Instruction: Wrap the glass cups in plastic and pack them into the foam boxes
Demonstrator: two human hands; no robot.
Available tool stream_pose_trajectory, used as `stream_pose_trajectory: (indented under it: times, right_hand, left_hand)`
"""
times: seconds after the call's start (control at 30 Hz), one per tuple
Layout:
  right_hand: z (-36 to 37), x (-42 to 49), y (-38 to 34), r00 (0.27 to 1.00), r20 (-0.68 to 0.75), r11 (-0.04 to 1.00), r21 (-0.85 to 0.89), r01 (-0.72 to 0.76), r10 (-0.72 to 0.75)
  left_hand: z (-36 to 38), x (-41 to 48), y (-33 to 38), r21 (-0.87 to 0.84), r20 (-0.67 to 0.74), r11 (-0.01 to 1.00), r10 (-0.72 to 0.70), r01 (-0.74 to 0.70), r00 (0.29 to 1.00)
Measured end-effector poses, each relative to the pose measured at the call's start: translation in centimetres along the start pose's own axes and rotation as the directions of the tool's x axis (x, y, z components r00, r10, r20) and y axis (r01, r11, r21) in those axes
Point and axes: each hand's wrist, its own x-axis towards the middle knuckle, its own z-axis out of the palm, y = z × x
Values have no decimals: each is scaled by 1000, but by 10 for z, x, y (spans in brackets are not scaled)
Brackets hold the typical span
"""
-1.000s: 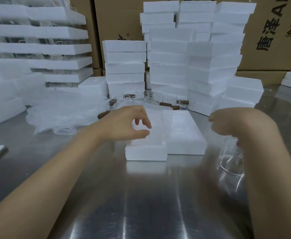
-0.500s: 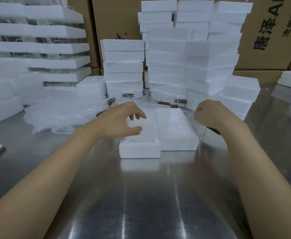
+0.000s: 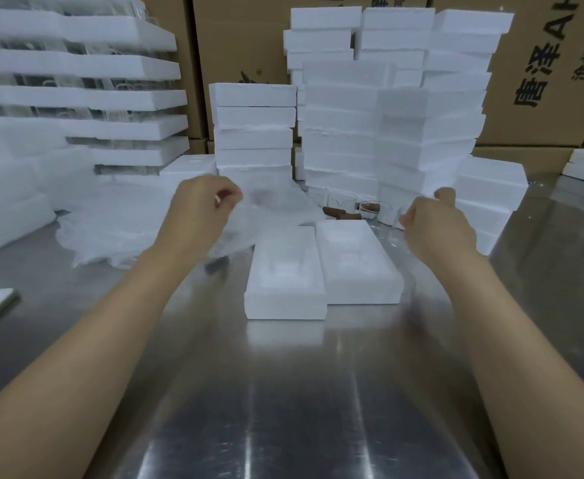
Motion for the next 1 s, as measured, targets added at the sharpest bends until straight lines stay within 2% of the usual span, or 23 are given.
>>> stream_pose_trajectory:
  times: [0.1,0.13,0.17,0.2,0.27,0.33,0.37,0.43,0.5,0.53,0.57,0.63,0.73,0.9,1.0]
  right_hand:
    - [0,2,-8,990,-126,938,331,104,-65]
    - [0,2,-12,989,-135,863,492,113,-53]
    - [-1,1,-16,995,-96,742,665,87,-31]
    - [-4,-2,-20,999,-13,583,812,28,-29]
    - [-11,-8,-28,984,128,287,954,-88,-124]
    - [-15,-13,-32,945,139,80,989,-121,-297]
    - [-16,-15,-35,912,133,17,990,-138,-387]
    - [-19,-22,-39,817,172,16,980,-196,-551]
    - [-18,-28,-43,702,263,140,963,-229,-661]
    - [-16,-31,-45,670,321,227,947,-226,-669]
    - [-14,-33,-47,672,371,304,927,-221,-641]
    - [-8,-33,-49,748,397,361,905,-224,-532]
    - [-4,-33,-51,840,363,340,912,-231,-403]
    - [0,-43,-59,862,311,389,909,-148,-400]
    - [2,-44,-62,895,281,343,926,-158,-346]
  left_hand:
    - [-4,-1,7,-51,-343,998,8,-27,939]
    - [-5,-2,10,-67,-399,996,27,-58,916]
    - [-5,-4,13,-50,-426,994,63,-93,903]
    - [-4,-6,15,-13,-420,992,111,-128,901]
    - [2,-11,21,10,-328,986,159,-165,931]
    - [9,-15,26,-36,-190,990,124,-133,974]
    - [12,-17,28,-63,-135,992,99,-109,986]
    - [17,-22,34,-127,-77,989,66,-75,995]
    - [20,-25,39,-190,-76,979,60,-73,995]
    - [20,-26,42,-212,-87,974,66,-83,994]
    - [21,-27,45,-229,-98,969,68,-89,993]
    - [19,-28,50,-286,-109,955,51,-80,993]
    - [16,-27,56,-435,-99,899,17,-59,995]
    - [15,-33,68,-628,-28,770,123,-113,992]
    - [20,-40,73,-693,53,709,225,-126,973]
